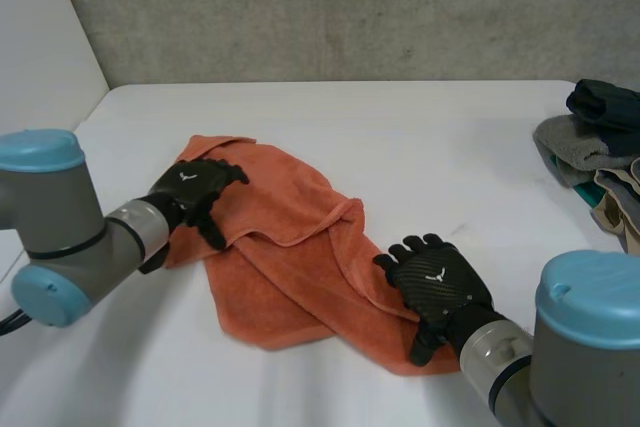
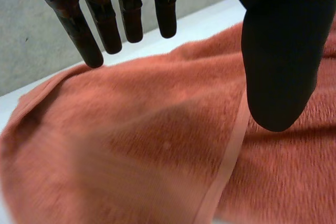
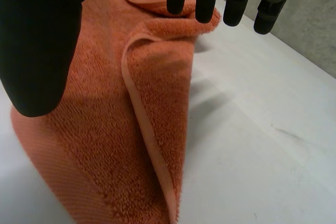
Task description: Fold the laundry.
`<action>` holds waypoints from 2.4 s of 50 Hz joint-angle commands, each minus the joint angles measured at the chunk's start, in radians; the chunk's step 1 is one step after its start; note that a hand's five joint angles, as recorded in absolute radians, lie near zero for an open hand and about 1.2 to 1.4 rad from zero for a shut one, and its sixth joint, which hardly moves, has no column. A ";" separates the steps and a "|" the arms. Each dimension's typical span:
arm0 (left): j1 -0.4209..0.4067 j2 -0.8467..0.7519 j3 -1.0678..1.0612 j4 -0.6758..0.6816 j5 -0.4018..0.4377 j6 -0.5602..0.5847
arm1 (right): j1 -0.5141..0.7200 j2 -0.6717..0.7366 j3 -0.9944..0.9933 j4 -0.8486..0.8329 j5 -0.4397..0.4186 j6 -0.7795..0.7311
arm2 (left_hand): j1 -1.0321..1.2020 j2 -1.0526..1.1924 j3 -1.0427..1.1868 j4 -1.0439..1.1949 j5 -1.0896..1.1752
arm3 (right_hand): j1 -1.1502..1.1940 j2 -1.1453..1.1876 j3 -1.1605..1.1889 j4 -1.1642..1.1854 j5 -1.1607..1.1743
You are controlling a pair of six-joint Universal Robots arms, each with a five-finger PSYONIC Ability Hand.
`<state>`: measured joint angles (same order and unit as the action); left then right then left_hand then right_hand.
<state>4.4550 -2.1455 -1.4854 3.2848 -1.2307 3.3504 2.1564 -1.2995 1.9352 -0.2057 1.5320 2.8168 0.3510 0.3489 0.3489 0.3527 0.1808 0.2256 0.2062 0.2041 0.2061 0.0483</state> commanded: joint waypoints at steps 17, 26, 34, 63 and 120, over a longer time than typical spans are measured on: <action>-0.054 -0.159 0.178 -0.054 -0.087 0.101 | -0.043 0.097 -0.064 -0.055 0.023 0.003 | 1.045 1.047 1.047 1.044 1.041 | -0.010 0.009 0.012 0.010 -0.007; -0.039 0.022 0.119 -0.071 -0.147 0.129 | -0.053 0.086 -0.127 0.037 -0.001 0.013 | 1.045 1.047 1.047 1.044 1.041 | -0.051 -0.032 -0.030 -0.032 -0.048; -0.028 0.274 0.017 -0.079 -0.127 0.159 | -0.033 0.078 -0.206 0.189 -0.009 0.246 | 1.045 1.047 1.047 1.044 1.041 | -0.051 -0.032 -0.030 -0.032 -0.048; 0.105 0.770 -0.010 -0.154 -0.043 -0.018 | 0.068 0.282 -0.321 0.017 0.165 0.259 | 1.045 1.047 1.047 1.044 1.041 | 0.802 0.821 0.823 0.821 0.804; 0.221 0.227 -0.431 0.382 0.194 0.081 | -0.386 0.315 -0.458 0.126 -0.251 -0.122 | 1.045 1.047 1.047 1.044 1.041 | 0.580 0.600 0.602 0.600 0.583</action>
<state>4.6819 -1.8541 -1.9268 3.7219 -1.0341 3.3452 1.8029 -1.0135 1.4888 -0.2063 1.2050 2.6576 1.1589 1.1994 1.1946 1.2029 0.9860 0.7652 0.7610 0.7712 0.7673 0.5868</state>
